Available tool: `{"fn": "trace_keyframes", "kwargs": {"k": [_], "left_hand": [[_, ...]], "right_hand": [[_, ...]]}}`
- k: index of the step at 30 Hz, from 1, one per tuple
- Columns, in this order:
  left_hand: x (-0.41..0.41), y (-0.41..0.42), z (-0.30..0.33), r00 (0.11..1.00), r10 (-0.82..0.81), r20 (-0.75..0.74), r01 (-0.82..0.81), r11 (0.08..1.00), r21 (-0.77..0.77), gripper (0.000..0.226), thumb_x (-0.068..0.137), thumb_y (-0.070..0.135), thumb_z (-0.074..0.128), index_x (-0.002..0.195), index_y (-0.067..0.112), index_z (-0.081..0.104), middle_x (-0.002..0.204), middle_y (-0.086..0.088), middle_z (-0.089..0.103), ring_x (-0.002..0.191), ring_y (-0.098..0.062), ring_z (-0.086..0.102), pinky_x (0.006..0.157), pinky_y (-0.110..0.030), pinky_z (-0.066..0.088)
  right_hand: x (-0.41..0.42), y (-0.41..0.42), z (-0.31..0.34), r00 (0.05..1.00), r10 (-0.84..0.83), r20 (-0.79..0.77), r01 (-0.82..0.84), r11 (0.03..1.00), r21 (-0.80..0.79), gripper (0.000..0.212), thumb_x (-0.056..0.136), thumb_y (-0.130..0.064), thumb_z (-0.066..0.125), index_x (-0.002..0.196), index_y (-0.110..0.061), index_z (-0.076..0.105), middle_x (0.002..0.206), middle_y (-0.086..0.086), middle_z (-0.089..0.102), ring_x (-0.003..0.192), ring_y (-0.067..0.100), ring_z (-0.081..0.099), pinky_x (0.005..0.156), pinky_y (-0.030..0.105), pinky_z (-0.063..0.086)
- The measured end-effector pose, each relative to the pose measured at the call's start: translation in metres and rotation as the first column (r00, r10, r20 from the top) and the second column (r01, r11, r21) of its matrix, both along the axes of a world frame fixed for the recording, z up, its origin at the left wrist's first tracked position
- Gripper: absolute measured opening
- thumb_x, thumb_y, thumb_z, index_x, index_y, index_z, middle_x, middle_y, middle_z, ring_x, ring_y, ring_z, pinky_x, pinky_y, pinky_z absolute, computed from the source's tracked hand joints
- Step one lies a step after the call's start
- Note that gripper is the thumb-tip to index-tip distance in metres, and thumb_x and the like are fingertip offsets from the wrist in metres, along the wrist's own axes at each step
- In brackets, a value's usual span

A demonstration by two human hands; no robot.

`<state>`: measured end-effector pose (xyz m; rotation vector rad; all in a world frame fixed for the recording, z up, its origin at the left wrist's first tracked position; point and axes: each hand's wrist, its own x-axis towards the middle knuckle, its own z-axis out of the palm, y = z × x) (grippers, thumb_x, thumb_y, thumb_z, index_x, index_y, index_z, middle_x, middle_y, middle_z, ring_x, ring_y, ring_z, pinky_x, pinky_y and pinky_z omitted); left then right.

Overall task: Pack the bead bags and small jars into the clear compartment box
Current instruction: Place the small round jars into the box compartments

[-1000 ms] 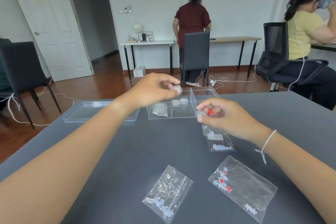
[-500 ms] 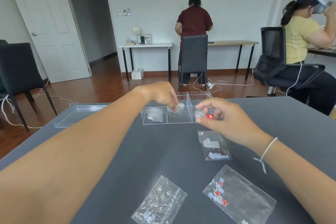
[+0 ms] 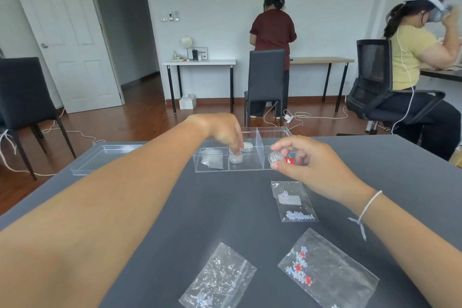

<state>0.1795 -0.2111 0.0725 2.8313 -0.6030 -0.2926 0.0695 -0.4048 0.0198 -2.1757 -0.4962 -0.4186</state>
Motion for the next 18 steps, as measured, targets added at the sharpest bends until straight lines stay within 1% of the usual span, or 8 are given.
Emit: {"fn": "trace_keyframes", "kwargs": {"k": [5, 6, 7, 8, 9, 11, 15, 18], "left_hand": [[-0.014, 0.021, 0.002, 0.990, 0.041, 0.135, -0.003, 0.962, -0.273, 0.024, 0.072, 0.031, 0.071, 0.096, 0.030, 0.069, 0.087, 0.017, 0.060, 0.090, -0.004, 0.056, 0.082, -0.020, 0.037], [-0.018, 0.027, 0.001, 0.984, 0.062, 0.166, -0.006, 0.947, -0.320, 0.024, 0.073, 0.033, 0.070, 0.097, 0.032, 0.068, 0.078, 0.022, 0.050, 0.084, 0.000, 0.057, 0.079, -0.017, 0.037], [-0.023, 0.035, 0.000, 0.977, 0.087, 0.196, -0.009, 0.931, -0.366, 0.025, 0.073, 0.034, 0.070, 0.098, 0.034, 0.067, 0.083, 0.015, 0.063, 0.080, 0.001, 0.058, 0.077, -0.015, 0.036], [-0.027, 0.043, -0.003, 0.971, 0.113, 0.210, -0.017, 0.910, -0.413, 0.025, 0.074, 0.035, 0.069, 0.099, 0.035, 0.066, 0.105, 0.028, 0.032, 0.081, -0.001, 0.057, 0.076, -0.016, 0.034], [-0.031, 0.051, -0.007, 0.968, 0.140, 0.209, -0.028, 0.885, -0.465, 0.026, 0.075, 0.035, 0.068, 0.101, 0.037, 0.065, 0.085, 0.023, 0.042, 0.084, -0.002, 0.056, 0.078, -0.018, 0.033], [-0.039, 0.067, -0.017, 0.962, 0.193, 0.193, -0.057, 0.832, -0.552, 0.027, 0.076, 0.036, 0.067, 0.103, 0.040, 0.063, 0.104, 0.017, 0.053, 0.096, -0.006, 0.050, 0.083, -0.021, 0.032], [-0.050, 0.084, -0.037, 0.947, 0.261, 0.185, -0.089, 0.771, -0.631, 0.028, 0.080, 0.034, 0.063, 0.107, 0.037, 0.062, 0.116, 0.016, 0.056, 0.105, -0.008, 0.050, 0.085, -0.021, 0.030], [-0.052, 0.090, -0.047, 0.951, 0.261, 0.166, -0.098, 0.763, -0.639, 0.030, 0.082, 0.031, 0.062, 0.111, 0.033, 0.061, 0.118, 0.016, 0.055, 0.107, -0.007, 0.048, 0.087, -0.020, 0.028]], "right_hand": [[0.001, 0.000, 0.000, 1.000, -0.011, 0.002, 0.011, 1.000, 0.005, 0.020, 0.073, -0.030, 0.070, 0.089, -0.039, 0.062, 0.086, -0.012, 0.058, 0.059, 0.014, 0.043, 0.058, 0.010, 0.039], [0.001, 0.001, 0.000, 1.000, -0.010, -0.002, 0.010, 1.000, 0.011, 0.020, 0.072, -0.031, 0.069, 0.089, -0.040, 0.061, 0.086, -0.012, 0.058, 0.059, 0.013, 0.043, 0.058, 0.009, 0.039], [0.002, 0.001, 0.000, 1.000, -0.007, -0.008, 0.008, 1.000, 0.020, 0.020, 0.072, -0.031, 0.069, 0.089, -0.040, 0.061, 0.086, -0.012, 0.059, 0.058, 0.011, 0.043, 0.058, 0.007, 0.039], [0.003, 0.002, 0.000, 1.000, -0.004, -0.016, 0.005, 1.000, 0.029, 0.020, 0.072, -0.031, 0.069, 0.088, -0.040, 0.061, 0.086, -0.013, 0.059, 0.057, 0.009, 0.043, 0.058, 0.006, 0.039], [0.004, 0.003, 0.000, 1.000, -0.002, -0.021, 0.003, 0.999, 0.034, 0.021, 0.072, -0.031, 0.070, 0.088, -0.040, 0.061, 0.086, -0.013, 0.060, 0.056, 0.007, 0.042, 0.058, 0.005, 0.039], [0.007, 0.006, 0.001, 1.000, -0.009, -0.025, 0.009, 1.000, 0.022, 0.021, 0.073, -0.029, 0.070, 0.087, -0.040, 0.060, 0.087, -0.014, 0.061, 0.055, 0.006, 0.041, 0.057, 0.005, 0.038], [0.019, 0.013, 0.012, 0.999, -0.038, -0.020, 0.037, 0.999, -0.027, 0.019, 0.074, -0.028, 0.069, 0.087, -0.036, 0.059, 0.087, -0.015, 0.064, 0.060, 0.011, 0.047, 0.058, 0.010, 0.041], [0.034, 0.022, 0.023, 0.997, -0.074, -0.004, 0.074, 0.996, -0.039, 0.016, 0.073, -0.029, 0.070, 0.085, -0.034, 0.060, 0.081, -0.019, 0.062, 0.055, -0.003, 0.050, 0.054, 0.006, 0.039]]}}
